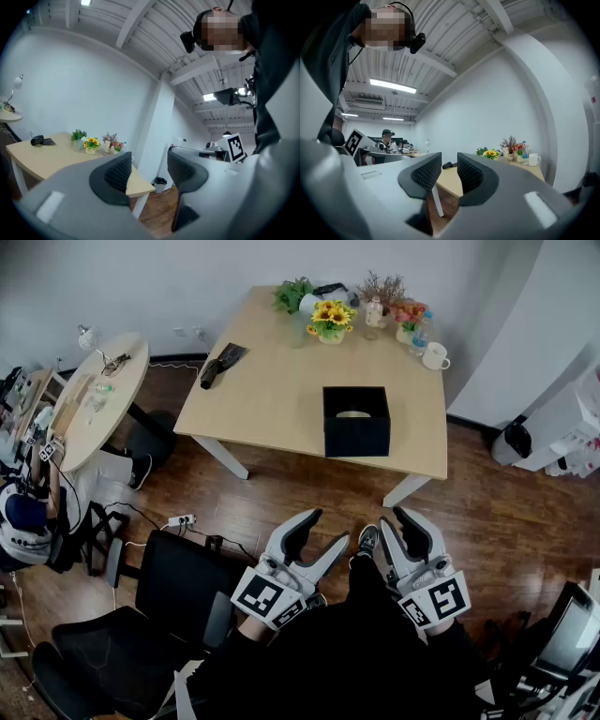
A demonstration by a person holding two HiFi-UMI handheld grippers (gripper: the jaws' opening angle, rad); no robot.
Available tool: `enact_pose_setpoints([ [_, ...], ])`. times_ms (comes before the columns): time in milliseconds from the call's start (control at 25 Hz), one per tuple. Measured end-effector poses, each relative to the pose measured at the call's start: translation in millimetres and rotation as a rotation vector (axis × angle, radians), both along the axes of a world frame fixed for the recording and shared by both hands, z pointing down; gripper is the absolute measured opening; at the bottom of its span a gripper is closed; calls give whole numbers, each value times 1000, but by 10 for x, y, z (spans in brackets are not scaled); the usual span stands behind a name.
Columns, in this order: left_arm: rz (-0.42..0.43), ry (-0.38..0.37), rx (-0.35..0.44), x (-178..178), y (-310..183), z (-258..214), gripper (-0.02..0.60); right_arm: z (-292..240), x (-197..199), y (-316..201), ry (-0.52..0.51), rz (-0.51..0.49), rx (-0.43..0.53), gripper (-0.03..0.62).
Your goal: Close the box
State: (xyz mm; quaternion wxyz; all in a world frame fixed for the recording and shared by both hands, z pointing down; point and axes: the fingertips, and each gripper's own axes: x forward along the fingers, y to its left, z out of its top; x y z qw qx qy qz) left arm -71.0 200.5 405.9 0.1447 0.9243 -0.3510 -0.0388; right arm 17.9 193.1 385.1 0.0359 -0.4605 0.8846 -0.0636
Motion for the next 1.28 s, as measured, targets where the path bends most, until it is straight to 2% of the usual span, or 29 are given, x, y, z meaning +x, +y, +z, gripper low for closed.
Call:
enact_pose_setpoints([
  [120,-31,-33,-20,138,-727,231,224,286,324,-727,3,-6,-41,126],
  [240,-47,-97,-59,278,-1441,570,224,701,635,-1469,45,-34,-119,192],
  [320,-54,-144,-114,321,-1859,898,224,1101,816,-1905,62,-64,-211,215],
  [400,-73,-183,-204,314,-2203,1313,227,1571,976,-2247,94,-99,-325,235],
  [480,-76,-229,-303,311,-2429,1761,257,2056,1107,-2478,147,-133,-443,244],
  [600,-26,-308,-437,328,-2575,2358,281,2632,1194,-2642,193,-180,-597,244],
  [680,-7,-341,-494,303,-2608,2637,282,2852,1183,-2668,196,-200,-655,244],
  [760,-14,-347,-519,252,-2684,2801,282,2976,1141,-2719,191,-202,-678,244],
  [880,13,-313,-557,237,-2753,2938,282,3096,1046,-2733,150,-166,-718,244],
  [1040,163,-202,-648,434,-2598,2948,282,3071,940,-2653,102,-157,-766,244],
  [1160,240,-107,-627,454,-2446,2624,284,2843,937,-2548,-8,-206,-794,244],
  [1280,283,21,-559,399,-2372,2105,284,2402,977,-2477,-194,-299,-782,244],
])
